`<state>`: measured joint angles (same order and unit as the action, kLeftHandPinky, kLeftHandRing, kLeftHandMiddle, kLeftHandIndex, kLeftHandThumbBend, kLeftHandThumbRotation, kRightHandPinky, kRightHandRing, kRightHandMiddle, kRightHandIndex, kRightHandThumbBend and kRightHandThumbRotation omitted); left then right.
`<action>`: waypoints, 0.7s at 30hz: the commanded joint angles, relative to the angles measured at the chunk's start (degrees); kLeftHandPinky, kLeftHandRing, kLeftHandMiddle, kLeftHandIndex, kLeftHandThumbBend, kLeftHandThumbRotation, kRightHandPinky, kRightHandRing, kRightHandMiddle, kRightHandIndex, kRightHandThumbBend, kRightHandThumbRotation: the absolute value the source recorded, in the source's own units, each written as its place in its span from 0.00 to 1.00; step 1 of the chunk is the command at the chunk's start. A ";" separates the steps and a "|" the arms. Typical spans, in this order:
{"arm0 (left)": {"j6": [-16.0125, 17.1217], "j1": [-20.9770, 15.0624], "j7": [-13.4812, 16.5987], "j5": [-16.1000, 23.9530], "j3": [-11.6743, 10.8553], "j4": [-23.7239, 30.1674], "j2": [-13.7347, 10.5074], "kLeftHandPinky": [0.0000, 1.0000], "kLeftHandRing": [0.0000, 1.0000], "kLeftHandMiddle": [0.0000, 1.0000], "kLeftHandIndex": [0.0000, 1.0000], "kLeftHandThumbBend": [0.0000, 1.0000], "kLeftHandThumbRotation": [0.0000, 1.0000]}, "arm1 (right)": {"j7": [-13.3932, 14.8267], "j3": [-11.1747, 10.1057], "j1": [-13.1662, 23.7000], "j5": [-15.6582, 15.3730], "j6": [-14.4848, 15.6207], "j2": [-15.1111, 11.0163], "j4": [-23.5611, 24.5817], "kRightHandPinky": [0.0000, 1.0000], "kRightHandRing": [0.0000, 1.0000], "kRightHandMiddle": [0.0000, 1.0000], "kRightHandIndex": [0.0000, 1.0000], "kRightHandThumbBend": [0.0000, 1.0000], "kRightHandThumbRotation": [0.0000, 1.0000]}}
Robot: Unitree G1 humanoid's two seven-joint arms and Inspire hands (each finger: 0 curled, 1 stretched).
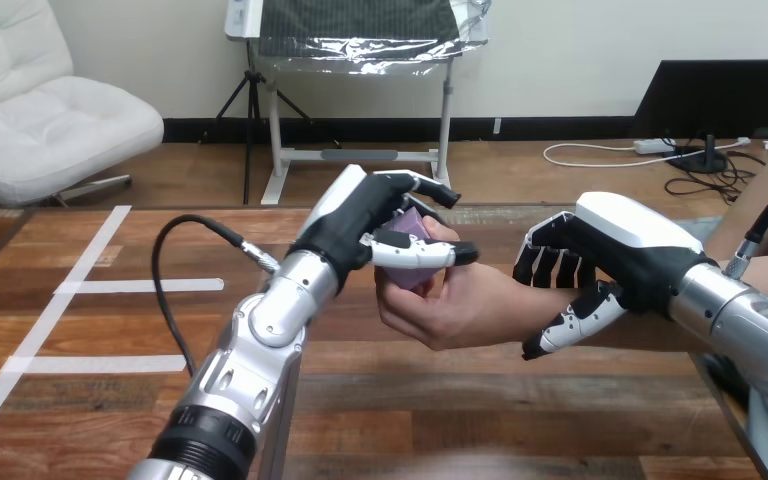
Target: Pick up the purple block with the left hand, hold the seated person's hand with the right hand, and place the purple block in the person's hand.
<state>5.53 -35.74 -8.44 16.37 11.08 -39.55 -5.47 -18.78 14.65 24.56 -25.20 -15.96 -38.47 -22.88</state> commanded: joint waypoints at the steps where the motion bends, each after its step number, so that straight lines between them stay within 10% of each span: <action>1: -0.79 -0.39 -0.22 0.50 0.82 3.29 -0.38 0.61 0.70 0.73 0.73 0.74 0.52 | -1.57 0.54 -1.57 0.17 -0.36 0.19 -1.58 0.46 0.54 0.60 0.62 0.88 0.26; 14: -3.25 -0.06 0.17 3.70 2.68 5.08 -1.81 0.70 0.79 0.79 0.78 0.79 0.73 | -2.90 -0.13 -2.08 0.08 -0.94 -0.45 -0.39 0.49 0.59 0.65 0.69 0.87 0.39; 21: -2.75 0.27 0.60 5.12 3.15 5.41 -2.33 0.91 0.85 0.82 0.80 0.78 0.81 | -3.53 -0.47 -2.31 0.24 -1.30 -0.67 0.07 0.49 0.60 0.66 0.70 0.86 0.42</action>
<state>2.30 -34.60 -8.58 20.56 13.42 -37.47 -6.38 -21.36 14.28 24.13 -25.23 -17.47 -38.75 -22.55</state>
